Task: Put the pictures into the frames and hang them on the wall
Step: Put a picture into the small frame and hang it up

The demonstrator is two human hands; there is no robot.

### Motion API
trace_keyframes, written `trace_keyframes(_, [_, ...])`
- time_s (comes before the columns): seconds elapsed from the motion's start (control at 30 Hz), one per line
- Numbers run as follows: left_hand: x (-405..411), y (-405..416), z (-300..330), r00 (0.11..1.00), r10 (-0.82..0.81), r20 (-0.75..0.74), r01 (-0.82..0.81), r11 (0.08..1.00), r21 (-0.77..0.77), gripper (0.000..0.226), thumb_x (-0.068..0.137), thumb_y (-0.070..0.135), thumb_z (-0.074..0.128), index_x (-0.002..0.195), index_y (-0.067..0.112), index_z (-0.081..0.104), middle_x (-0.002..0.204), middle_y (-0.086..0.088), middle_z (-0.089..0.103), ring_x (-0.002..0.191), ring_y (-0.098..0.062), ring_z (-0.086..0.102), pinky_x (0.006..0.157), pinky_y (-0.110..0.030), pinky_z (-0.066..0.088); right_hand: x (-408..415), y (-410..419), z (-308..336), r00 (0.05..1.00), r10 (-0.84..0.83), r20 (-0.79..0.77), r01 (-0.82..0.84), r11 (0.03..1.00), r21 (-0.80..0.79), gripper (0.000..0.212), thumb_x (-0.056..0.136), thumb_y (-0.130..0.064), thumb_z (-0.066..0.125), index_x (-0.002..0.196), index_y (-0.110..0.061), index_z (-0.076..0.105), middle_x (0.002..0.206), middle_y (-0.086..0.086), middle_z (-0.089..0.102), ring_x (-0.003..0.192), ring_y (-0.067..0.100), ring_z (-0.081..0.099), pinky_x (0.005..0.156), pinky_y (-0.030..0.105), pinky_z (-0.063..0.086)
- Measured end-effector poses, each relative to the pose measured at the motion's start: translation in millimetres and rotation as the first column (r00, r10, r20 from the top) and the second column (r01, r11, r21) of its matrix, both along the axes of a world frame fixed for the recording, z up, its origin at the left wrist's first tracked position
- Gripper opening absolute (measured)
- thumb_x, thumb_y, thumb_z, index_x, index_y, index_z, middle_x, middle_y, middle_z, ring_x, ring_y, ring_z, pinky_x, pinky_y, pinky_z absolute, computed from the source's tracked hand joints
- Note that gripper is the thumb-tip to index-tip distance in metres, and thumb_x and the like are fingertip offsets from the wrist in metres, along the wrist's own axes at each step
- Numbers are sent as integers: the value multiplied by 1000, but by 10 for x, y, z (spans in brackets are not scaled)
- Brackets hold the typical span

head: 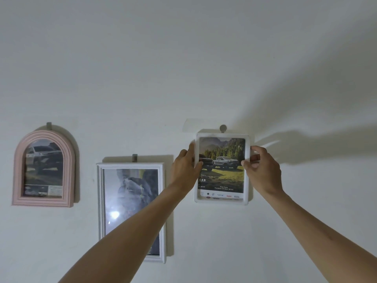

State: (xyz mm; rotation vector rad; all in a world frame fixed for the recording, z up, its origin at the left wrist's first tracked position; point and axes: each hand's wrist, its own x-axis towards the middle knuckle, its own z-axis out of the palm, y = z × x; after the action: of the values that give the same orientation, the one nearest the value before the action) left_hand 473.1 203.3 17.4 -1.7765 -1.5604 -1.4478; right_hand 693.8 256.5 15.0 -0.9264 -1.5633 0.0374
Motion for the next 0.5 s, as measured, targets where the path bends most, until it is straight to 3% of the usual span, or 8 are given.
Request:
trace_keyframes(0.17, [28,-49,-39,1000,-24,20,24,1000,-3,68,94,30,60,153,24,26,96,0,52,78,-12,48,74,-25,44,8,-16,-72,1000,8,-20,-8,1000,-13,42,88,-23,74,125,-16,55,97,-4,67,80,18,67,78,33,53])
trace_keyframes(0.37, [27,-49,-29,999,-13,44,14,1000,-21,61,95,32,58,150,21,33,102,-4,57,83,-15,50,76,-23,40,57,-8,-56,1000,-6,-20,6,1000,-17,42,87,-25,75,123,-16,55,103,3,69,84,20,68,83,39,56])
trace_keyframes(0.5, [22,-66,-30,999,-9,39,10,1000,-27,56,94,32,60,146,20,40,102,-5,57,85,-17,53,77,-26,44,99,-15,-57,1000,5,-12,-6,1000,-24,43,87,-25,75,123,-12,56,107,5,68,85,20,68,82,36,56])
